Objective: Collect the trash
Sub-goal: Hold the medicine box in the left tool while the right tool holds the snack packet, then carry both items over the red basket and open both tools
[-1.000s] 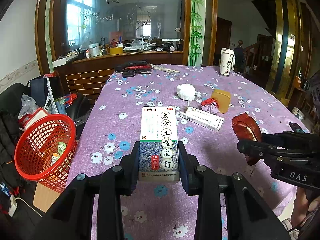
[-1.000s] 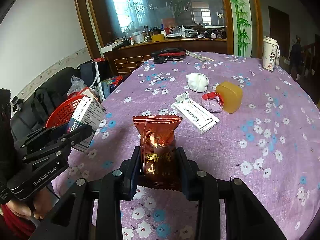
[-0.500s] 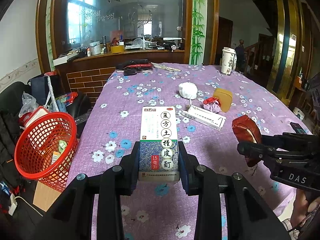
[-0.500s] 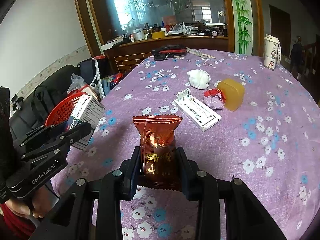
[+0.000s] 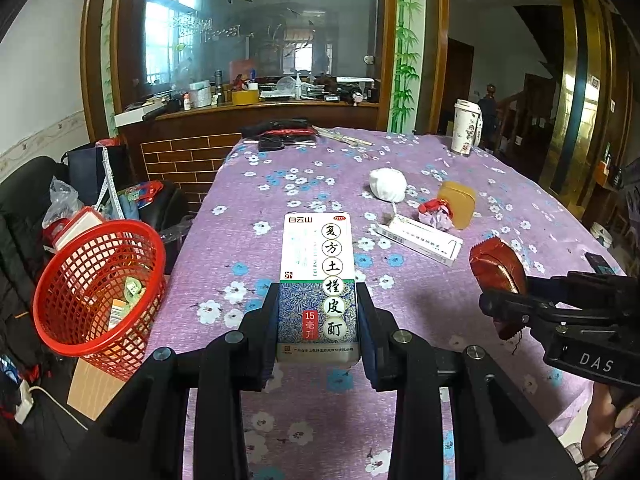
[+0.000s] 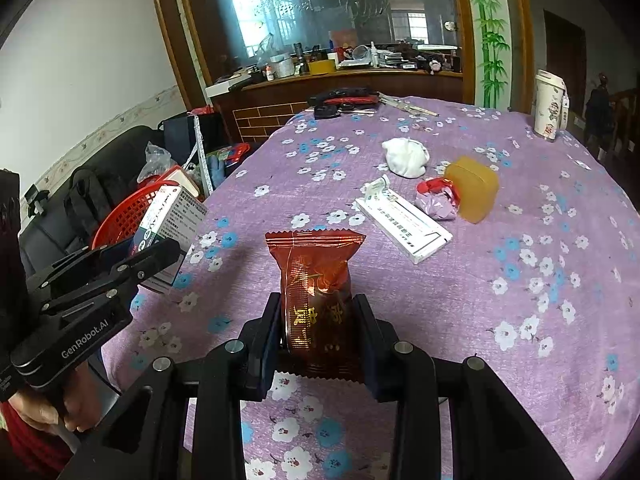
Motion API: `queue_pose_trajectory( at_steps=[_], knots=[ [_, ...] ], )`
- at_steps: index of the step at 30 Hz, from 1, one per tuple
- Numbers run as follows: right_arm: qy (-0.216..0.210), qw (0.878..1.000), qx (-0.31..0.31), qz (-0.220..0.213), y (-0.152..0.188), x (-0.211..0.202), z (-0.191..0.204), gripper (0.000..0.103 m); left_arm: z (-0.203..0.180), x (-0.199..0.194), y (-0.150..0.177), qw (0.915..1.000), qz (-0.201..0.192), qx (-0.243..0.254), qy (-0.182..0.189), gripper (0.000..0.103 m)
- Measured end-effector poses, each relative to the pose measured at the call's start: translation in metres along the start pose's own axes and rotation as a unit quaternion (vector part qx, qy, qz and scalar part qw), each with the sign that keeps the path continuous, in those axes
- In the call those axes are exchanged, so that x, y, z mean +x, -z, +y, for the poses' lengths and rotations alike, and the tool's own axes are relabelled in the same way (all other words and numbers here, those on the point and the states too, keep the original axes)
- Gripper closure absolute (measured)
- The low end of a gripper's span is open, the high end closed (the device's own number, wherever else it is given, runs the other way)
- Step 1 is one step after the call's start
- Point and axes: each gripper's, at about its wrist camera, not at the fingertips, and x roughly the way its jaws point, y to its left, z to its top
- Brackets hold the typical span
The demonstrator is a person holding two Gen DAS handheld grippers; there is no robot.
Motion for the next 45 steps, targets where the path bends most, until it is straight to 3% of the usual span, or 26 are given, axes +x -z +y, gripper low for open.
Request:
queue_pose_trajectory(
  at_steps=[8,13,17,24,30,32,34,35,38,45],
  knots=[
    [-0.036,0.999,-0.022,0.012,-0.029,0.015,0.028,0.065,0.036,-0.016,-0.014,0.9993,-0.022,-0.026,-0.017,0.070],
    [-0.062,0.996,-0.054,0.015,-0.057,0.028,0.065,0.065,0.080,-0.026,-0.025,0.9972,-0.032,-0.060,-0.032,0.070],
    [-0.089,0.993,-0.070,0.025,-0.077,0.044,0.096,0.065,0.120,-0.029,-0.028,0.9939,-0.037,-0.080,-0.066,0.070],
    [-0.137,0.986,-0.085,0.051,-0.112,0.093,0.158,0.065,0.204,-0.017,-0.020,0.9855,-0.018,-0.131,-0.106,0.070],
    [-0.171,0.979,-0.078,0.082,-0.127,0.144,0.203,0.063,0.246,-0.003,-0.008,0.9799,0.000,-0.158,-0.122,0.070],
    [-0.177,0.978,-0.072,0.085,-0.132,0.158,0.213,0.061,0.254,0.000,-0.004,0.9785,0.002,-0.166,-0.122,0.061],
    [-0.180,0.978,-0.062,0.089,-0.135,0.170,0.218,0.049,0.259,0.001,-0.002,0.9772,0.002,-0.171,-0.126,0.044],
    [-0.179,0.978,-0.057,0.086,-0.136,0.171,0.216,0.046,0.260,0.001,-0.001,0.9767,0.002,-0.173,-0.128,0.042],
    [-0.188,0.978,-0.050,0.078,-0.135,0.164,0.205,0.046,0.258,0.000,0.000,0.9782,-0.002,-0.169,-0.121,0.041],
    [-0.155,0.986,-0.023,0.061,-0.114,0.129,0.139,0.041,0.220,0.003,-0.005,0.9847,0.000,-0.149,-0.090,0.041]
  ],
)
